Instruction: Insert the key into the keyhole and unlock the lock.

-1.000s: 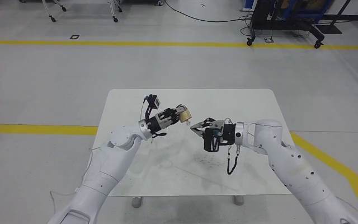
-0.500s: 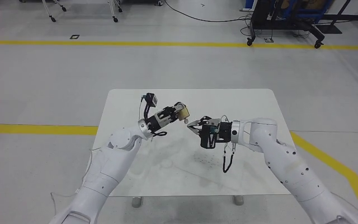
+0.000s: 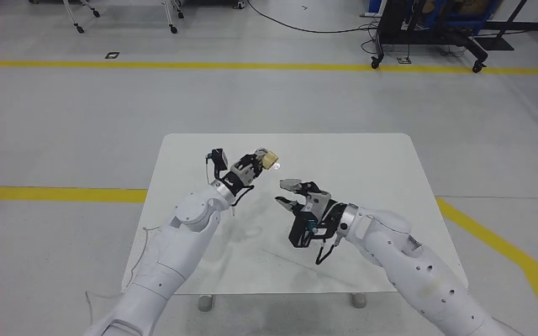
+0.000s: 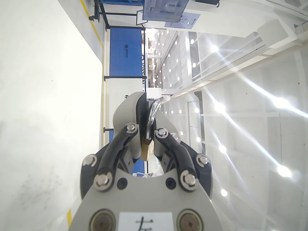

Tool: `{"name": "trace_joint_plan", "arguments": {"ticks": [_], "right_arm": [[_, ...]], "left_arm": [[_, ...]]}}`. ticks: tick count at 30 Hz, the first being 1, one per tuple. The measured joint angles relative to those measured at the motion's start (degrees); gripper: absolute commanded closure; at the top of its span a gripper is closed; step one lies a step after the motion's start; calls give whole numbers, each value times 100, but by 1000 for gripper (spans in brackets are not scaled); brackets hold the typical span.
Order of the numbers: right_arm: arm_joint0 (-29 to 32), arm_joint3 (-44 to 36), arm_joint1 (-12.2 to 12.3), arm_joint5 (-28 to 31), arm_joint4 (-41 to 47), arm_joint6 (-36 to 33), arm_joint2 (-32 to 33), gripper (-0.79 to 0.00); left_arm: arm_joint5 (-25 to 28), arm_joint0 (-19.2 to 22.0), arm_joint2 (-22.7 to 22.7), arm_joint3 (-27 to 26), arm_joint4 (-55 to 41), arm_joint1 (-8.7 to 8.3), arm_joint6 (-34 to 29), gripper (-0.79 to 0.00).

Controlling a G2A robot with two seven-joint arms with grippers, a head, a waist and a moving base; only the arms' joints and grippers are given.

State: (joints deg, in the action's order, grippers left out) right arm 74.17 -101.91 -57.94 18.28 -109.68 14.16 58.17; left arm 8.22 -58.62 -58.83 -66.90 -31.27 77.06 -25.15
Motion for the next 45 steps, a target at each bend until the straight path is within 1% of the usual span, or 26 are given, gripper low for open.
{"name": "trace_joint_plan", "arguments": {"ticks": [2,5,7,13,20,22,23,25,32,37,40,42,45], "right_arm": [[-62,156,-64,-392,106,-94,-75,-197],[-159,315,-126,-642,82,-218,-177,-197],[-250,404,-157,-609,28,-310,-250,-200],[-541,661,-260,-547,-166,-571,-467,-169],[-689,687,-337,-575,-527,-842,-599,-175],[-702,677,-347,-556,-609,-923,-602,-142],[-705,675,-353,-546,-636,-964,-597,-68],[-703,681,-363,-546,-641,-993,-582,0],[-643,652,-402,-546,-618,-1004,-548,0],[-591,670,-443,-579,-283,-908,-488,0],[-532,754,-482,-548,338,-567,-400,0],[-522,930,-508,-417,917,-268,-330,0],[-565,1144,-542,-235,1298,-194,-330,0]], "left_arm": [[-17,-28,-16,-50,25,2,-1,0],[-50,-77,-72,-131,50,-6,-29,0],[-66,-113,-114,-182,80,-16,-59,0],[-38,-221,-216,-338,288,-46,-114,0],[-126,-310,-234,-485,414,-48,-172,0],[-147,-312,-233,-504,438,-46,-198,0],[-160,-315,-235,-516,450,-45,-209,0],[-177,-318,-248,-532,459,-44,-223,0],[-219,-334,-313,-574,517,-50,-296,0],[-168,-341,-317,-582,612,-50,-368,0],[-57,-346,-311,-592,666,-47,-421,0],[44,-348,-311,-578,687,-44,-472,0],[201,-339,-313,-534,715,-39,-536,0]]}}
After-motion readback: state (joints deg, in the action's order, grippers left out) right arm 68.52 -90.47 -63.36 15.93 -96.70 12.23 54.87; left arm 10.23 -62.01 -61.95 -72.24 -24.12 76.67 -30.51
